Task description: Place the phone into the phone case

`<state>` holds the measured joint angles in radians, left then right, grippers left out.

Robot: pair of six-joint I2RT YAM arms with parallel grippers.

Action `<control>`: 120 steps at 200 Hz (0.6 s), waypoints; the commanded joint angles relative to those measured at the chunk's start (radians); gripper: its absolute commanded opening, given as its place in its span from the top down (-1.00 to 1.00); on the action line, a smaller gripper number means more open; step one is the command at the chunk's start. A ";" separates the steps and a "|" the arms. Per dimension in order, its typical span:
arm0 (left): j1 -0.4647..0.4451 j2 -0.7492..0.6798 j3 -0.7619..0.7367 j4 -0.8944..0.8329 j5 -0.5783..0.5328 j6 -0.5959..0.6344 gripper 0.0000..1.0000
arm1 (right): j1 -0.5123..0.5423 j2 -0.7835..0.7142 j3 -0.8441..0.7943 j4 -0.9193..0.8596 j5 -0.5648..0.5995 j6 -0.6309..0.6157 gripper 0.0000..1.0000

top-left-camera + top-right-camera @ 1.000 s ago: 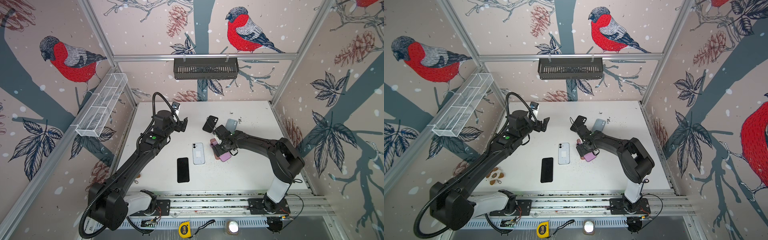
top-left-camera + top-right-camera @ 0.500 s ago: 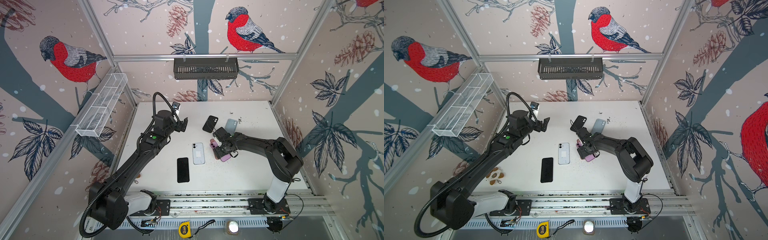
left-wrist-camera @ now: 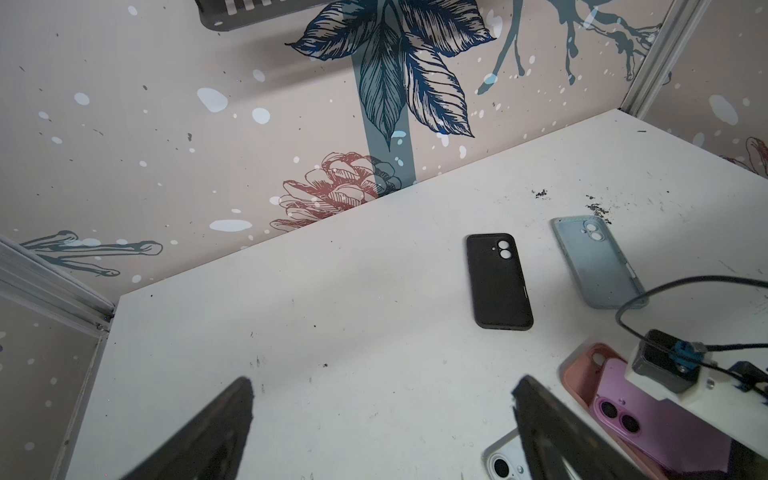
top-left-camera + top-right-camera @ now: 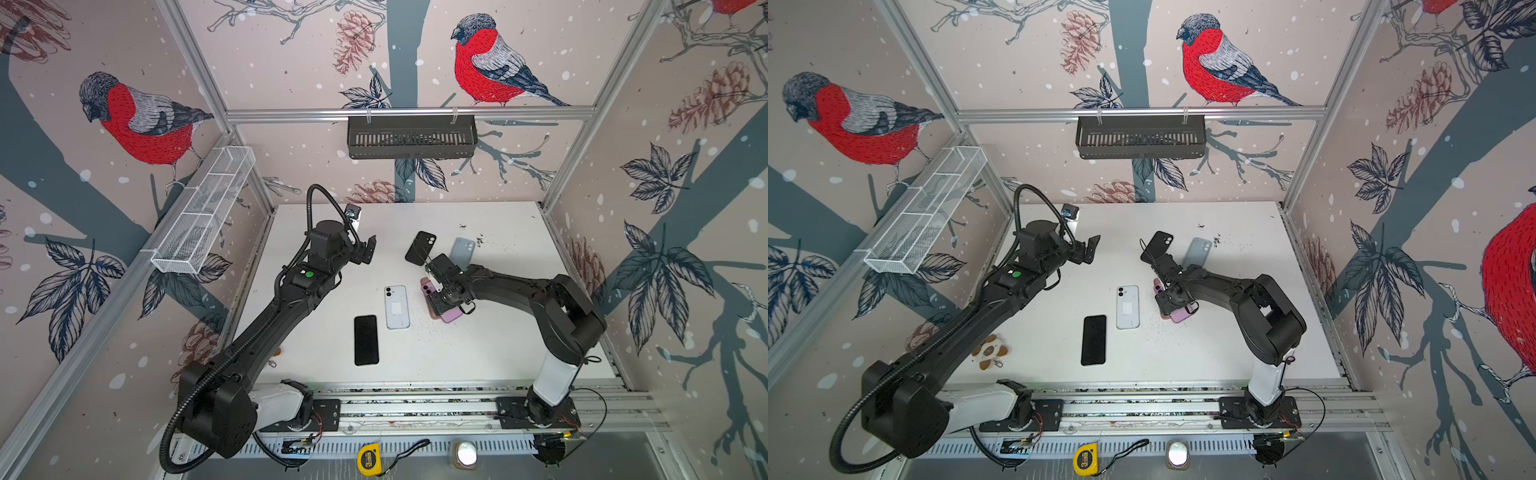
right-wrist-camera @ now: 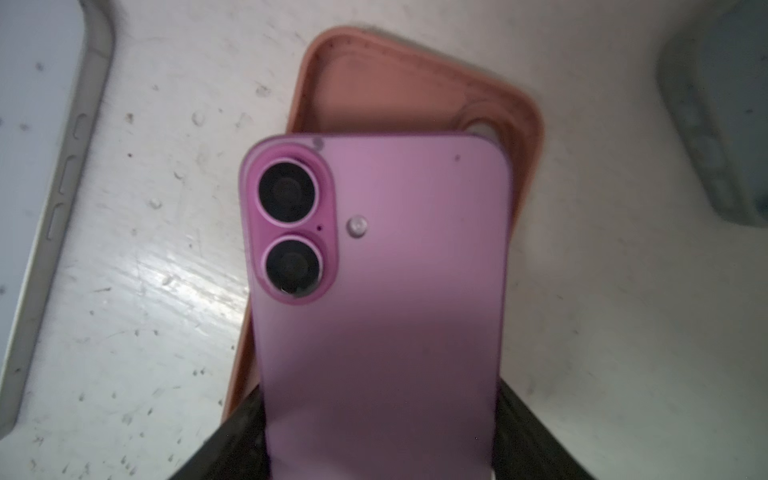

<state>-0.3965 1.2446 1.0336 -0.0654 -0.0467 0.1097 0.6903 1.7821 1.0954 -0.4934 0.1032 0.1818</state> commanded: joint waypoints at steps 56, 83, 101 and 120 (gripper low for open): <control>-0.002 -0.056 -0.058 0.116 0.366 -0.051 -0.84 | 0.185 -0.175 0.012 -0.052 0.265 -0.016 -0.34; -0.001 0.032 -0.005 0.111 0.562 -0.159 -0.63 | 0.306 -0.316 -0.056 -0.020 0.318 -0.037 -0.35; -0.010 0.092 0.045 0.097 0.677 -0.277 -0.60 | 0.391 -0.424 -0.106 0.002 0.357 -0.036 -0.35; -0.010 0.114 0.035 0.142 0.788 -0.425 -0.57 | 0.442 -0.514 -0.139 0.008 0.403 -0.020 -0.35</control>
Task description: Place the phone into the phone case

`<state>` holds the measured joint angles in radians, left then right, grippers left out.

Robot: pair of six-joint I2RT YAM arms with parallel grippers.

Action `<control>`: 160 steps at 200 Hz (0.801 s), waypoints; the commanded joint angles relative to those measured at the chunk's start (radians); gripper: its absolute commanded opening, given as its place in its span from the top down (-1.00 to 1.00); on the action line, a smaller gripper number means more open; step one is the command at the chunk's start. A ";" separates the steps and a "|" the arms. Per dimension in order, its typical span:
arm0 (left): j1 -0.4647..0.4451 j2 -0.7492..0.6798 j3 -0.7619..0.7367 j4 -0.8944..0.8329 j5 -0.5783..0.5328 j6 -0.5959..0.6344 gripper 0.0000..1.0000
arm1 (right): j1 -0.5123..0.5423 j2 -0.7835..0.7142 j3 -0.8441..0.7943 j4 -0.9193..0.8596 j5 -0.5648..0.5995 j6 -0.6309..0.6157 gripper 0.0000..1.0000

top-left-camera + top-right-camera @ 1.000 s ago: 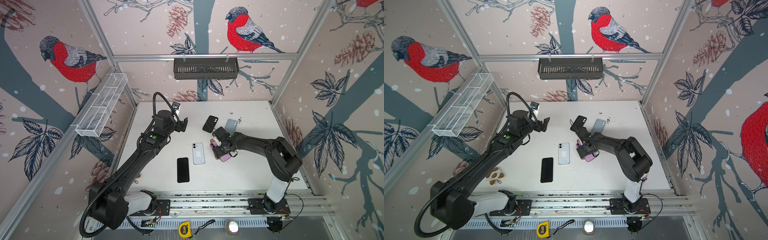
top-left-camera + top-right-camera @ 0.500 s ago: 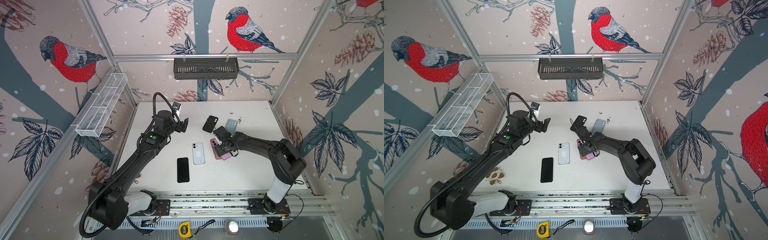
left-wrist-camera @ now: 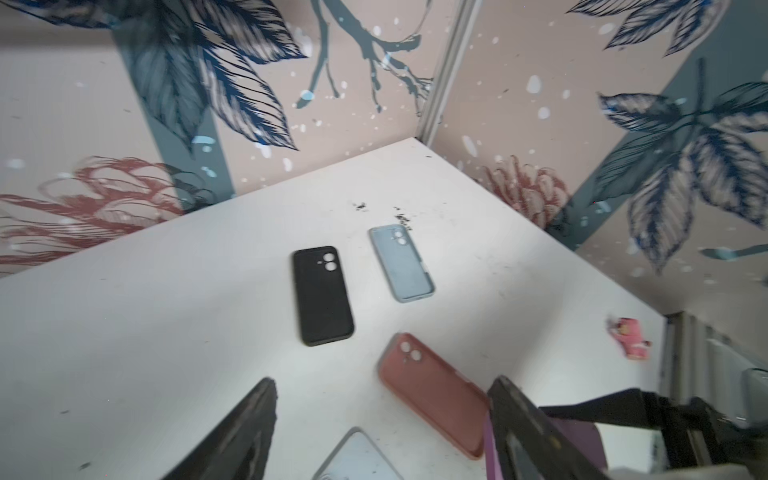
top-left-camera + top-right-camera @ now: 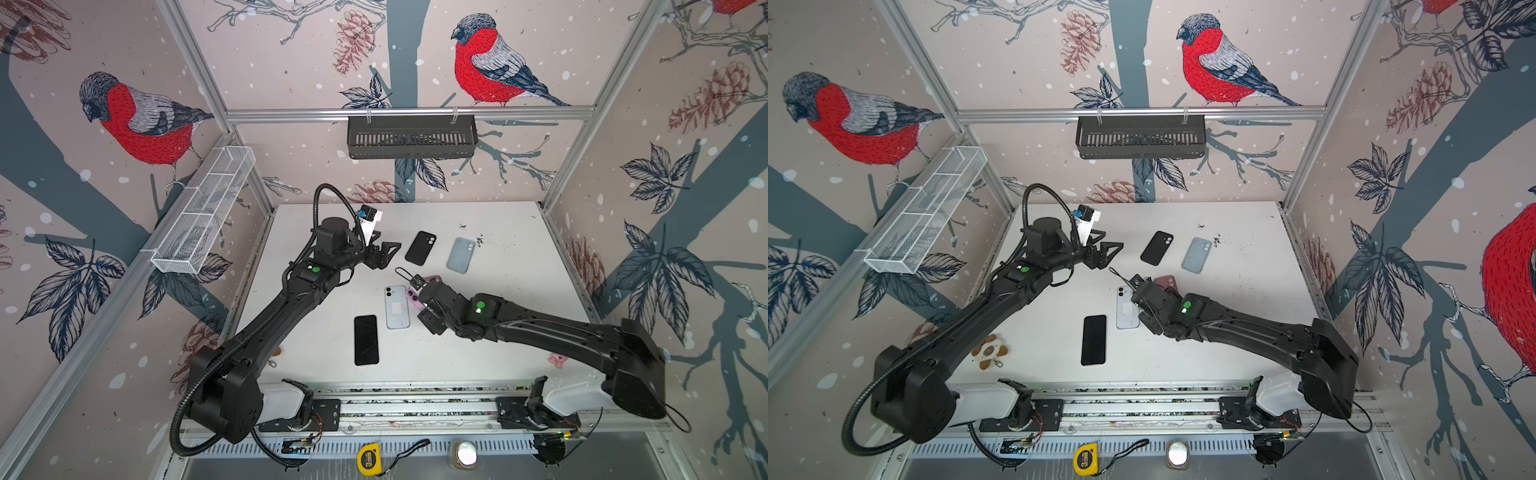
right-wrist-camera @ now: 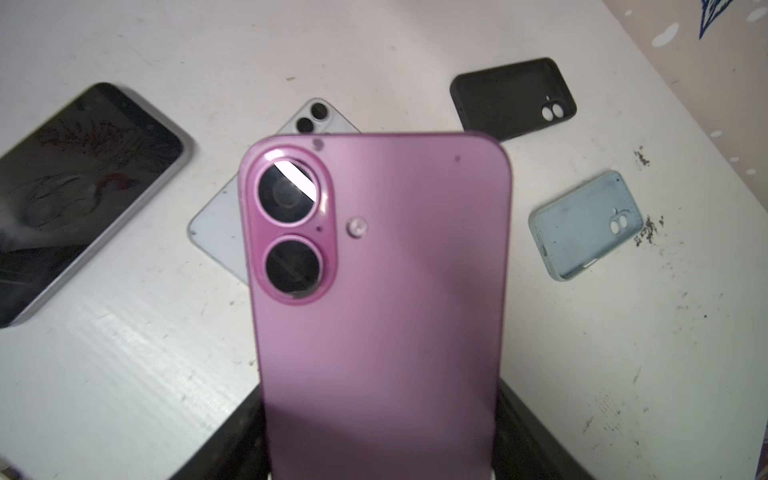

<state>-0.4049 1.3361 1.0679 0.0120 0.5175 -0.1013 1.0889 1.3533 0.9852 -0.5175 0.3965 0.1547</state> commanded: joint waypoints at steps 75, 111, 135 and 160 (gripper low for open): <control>-0.066 0.043 -0.216 0.377 0.479 -0.577 -0.40 | 0.059 -0.273 -0.109 0.119 0.052 -0.085 -0.38; -0.117 0.043 -0.218 0.366 0.447 -0.574 -0.42 | 0.059 -0.261 -0.111 0.098 0.044 -0.095 -0.38; -0.143 0.071 -0.198 0.350 0.435 -0.568 -0.30 | 0.058 -0.267 -0.108 0.093 0.041 -0.095 -0.39; -0.162 0.098 -0.170 0.327 0.429 -0.563 -0.12 | 0.058 -0.269 -0.106 0.084 0.035 -0.099 -0.39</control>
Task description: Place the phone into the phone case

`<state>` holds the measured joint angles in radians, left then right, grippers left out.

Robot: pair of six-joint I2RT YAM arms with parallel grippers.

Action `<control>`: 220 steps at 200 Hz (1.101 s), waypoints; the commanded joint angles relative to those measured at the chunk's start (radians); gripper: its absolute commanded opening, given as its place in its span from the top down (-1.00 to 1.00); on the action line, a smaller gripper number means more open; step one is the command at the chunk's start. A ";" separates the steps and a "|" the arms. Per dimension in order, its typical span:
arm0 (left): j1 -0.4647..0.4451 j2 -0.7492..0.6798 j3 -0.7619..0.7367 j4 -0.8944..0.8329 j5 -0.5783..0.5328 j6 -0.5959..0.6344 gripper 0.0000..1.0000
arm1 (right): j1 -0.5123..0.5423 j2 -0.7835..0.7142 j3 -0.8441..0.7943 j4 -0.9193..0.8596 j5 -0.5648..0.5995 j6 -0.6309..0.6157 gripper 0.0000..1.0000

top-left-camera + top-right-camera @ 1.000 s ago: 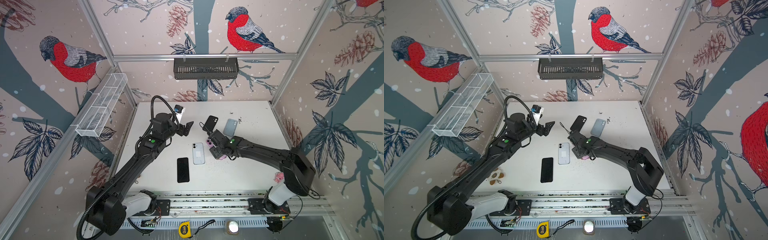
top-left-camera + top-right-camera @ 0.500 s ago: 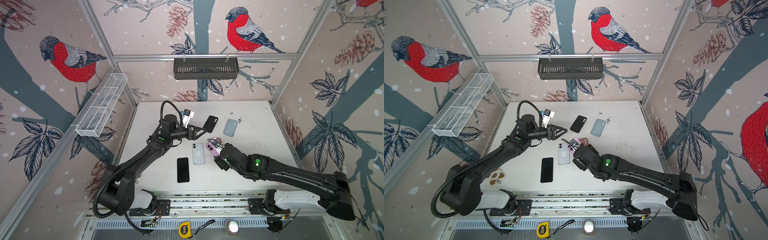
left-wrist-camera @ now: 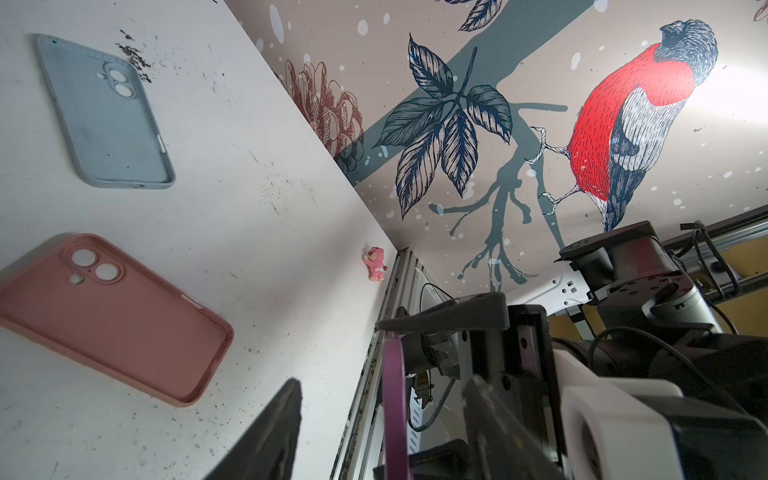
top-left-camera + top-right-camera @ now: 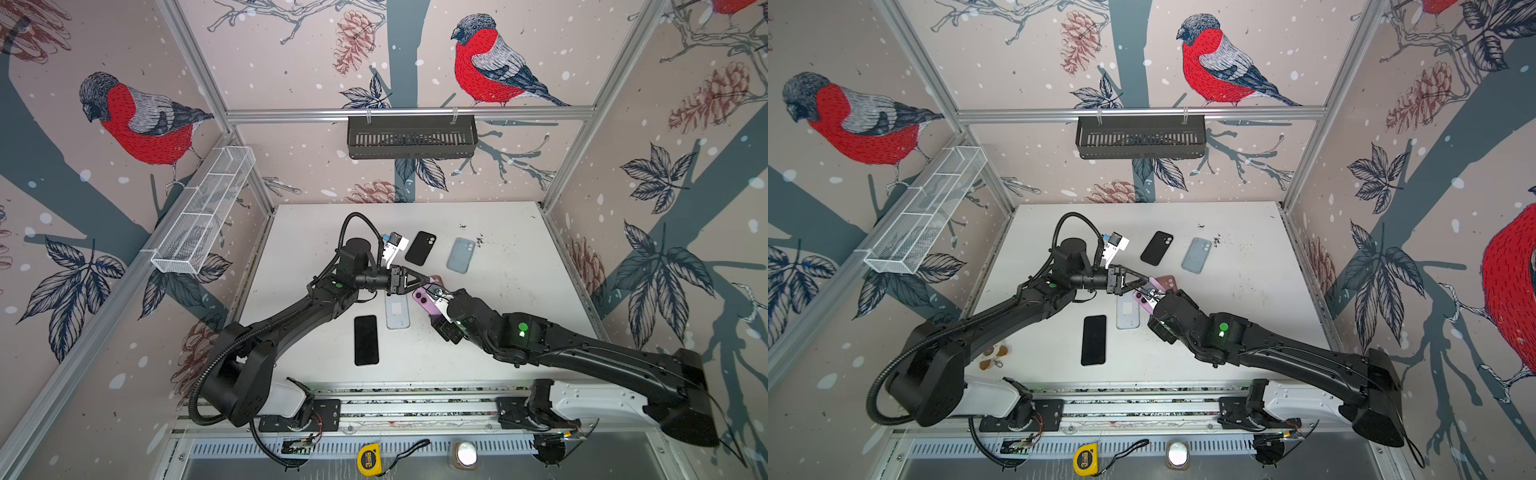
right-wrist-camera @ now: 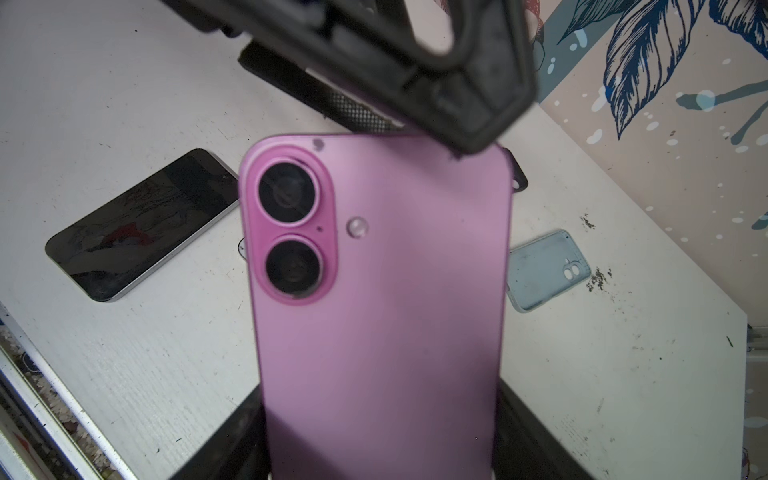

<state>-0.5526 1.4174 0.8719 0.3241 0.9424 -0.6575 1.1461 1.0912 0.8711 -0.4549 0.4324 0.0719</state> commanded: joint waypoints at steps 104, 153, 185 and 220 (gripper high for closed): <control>-0.050 0.068 0.105 -0.082 0.016 0.042 0.86 | 0.001 0.005 0.021 0.001 0.049 -0.011 -0.39; -0.050 0.064 0.113 -0.083 0.032 0.039 0.77 | 0.000 0.007 0.047 -0.008 0.066 -0.022 -0.39; -0.050 0.069 0.114 -0.080 0.041 0.033 0.40 | -0.002 0.014 0.054 -0.011 0.069 -0.028 -0.39; -0.049 0.065 0.108 -0.077 0.047 0.034 0.39 | -0.003 0.018 0.055 -0.011 0.068 -0.031 -0.39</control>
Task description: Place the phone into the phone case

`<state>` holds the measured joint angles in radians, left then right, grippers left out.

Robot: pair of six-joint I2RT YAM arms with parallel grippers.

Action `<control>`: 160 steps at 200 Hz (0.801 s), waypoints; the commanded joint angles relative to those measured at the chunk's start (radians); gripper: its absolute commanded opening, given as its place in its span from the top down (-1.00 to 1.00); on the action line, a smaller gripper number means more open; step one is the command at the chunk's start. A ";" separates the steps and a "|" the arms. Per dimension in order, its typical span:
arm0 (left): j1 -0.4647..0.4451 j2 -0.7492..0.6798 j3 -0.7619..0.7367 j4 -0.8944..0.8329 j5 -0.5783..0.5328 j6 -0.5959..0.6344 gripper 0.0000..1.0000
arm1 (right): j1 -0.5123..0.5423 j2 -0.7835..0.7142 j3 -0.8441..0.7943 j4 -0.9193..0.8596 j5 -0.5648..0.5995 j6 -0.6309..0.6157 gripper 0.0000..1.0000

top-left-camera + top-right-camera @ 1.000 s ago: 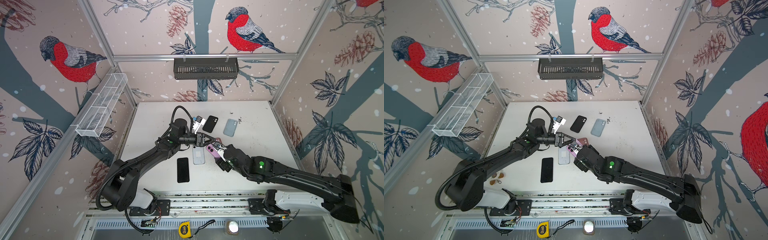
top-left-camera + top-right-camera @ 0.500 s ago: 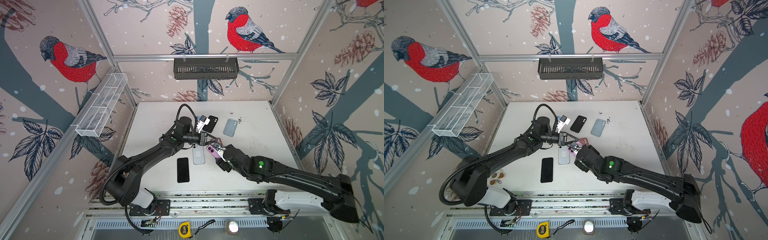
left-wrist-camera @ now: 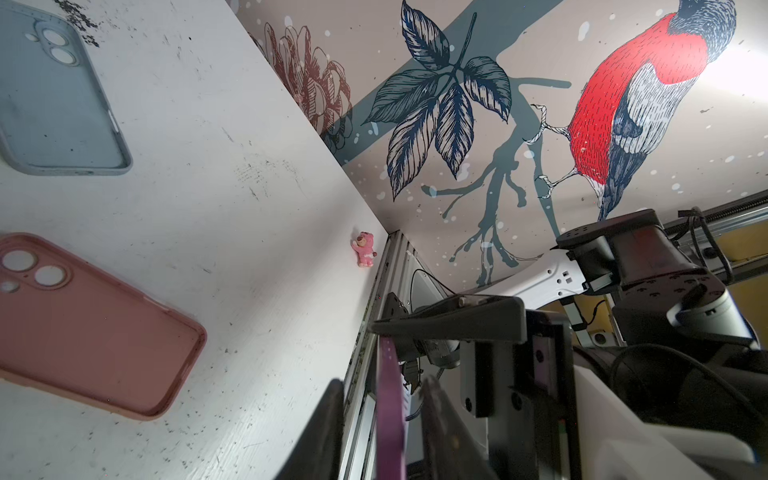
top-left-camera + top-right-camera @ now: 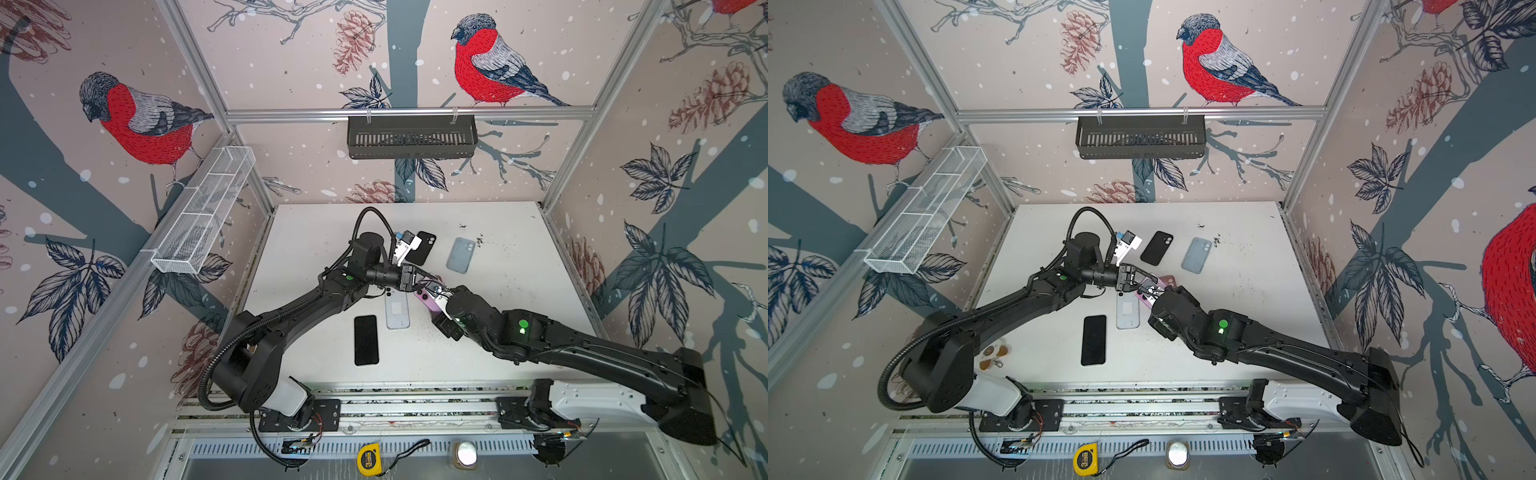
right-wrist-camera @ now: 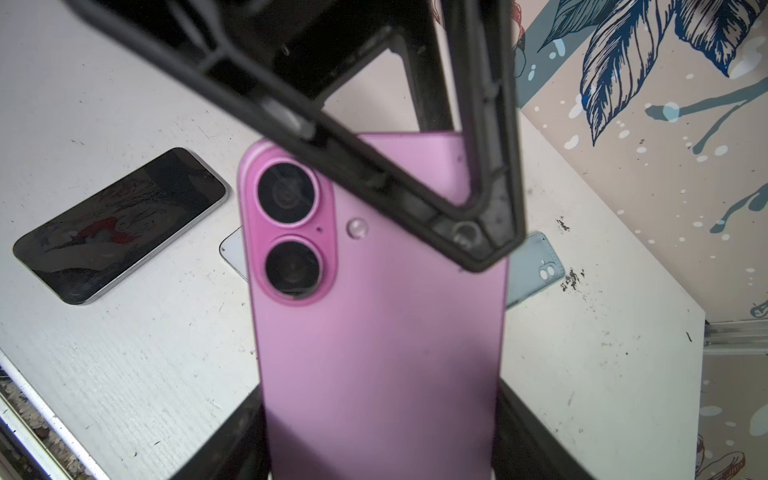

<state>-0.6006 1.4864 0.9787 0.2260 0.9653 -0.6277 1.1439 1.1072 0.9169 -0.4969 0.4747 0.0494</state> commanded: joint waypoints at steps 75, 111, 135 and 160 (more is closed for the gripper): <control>0.005 -0.055 0.014 -0.078 -0.019 0.095 1.00 | -0.006 -0.024 0.049 0.023 0.047 0.056 -0.92; 0.039 -0.141 0.118 -0.364 -0.279 0.303 1.00 | -0.136 -0.144 0.101 0.049 -0.185 0.125 -0.99; 0.040 -0.221 0.135 -0.416 -0.421 0.403 1.00 | -0.439 -0.183 0.095 0.052 -0.571 0.228 -0.99; 0.000 -0.336 0.067 -0.334 -0.478 0.556 1.00 | -0.688 -0.169 0.043 0.091 -0.917 0.331 -0.99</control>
<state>-0.5636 1.2373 1.0878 -0.1436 0.6033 -0.2760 0.6071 0.9310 0.9966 -0.4393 0.0036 0.2440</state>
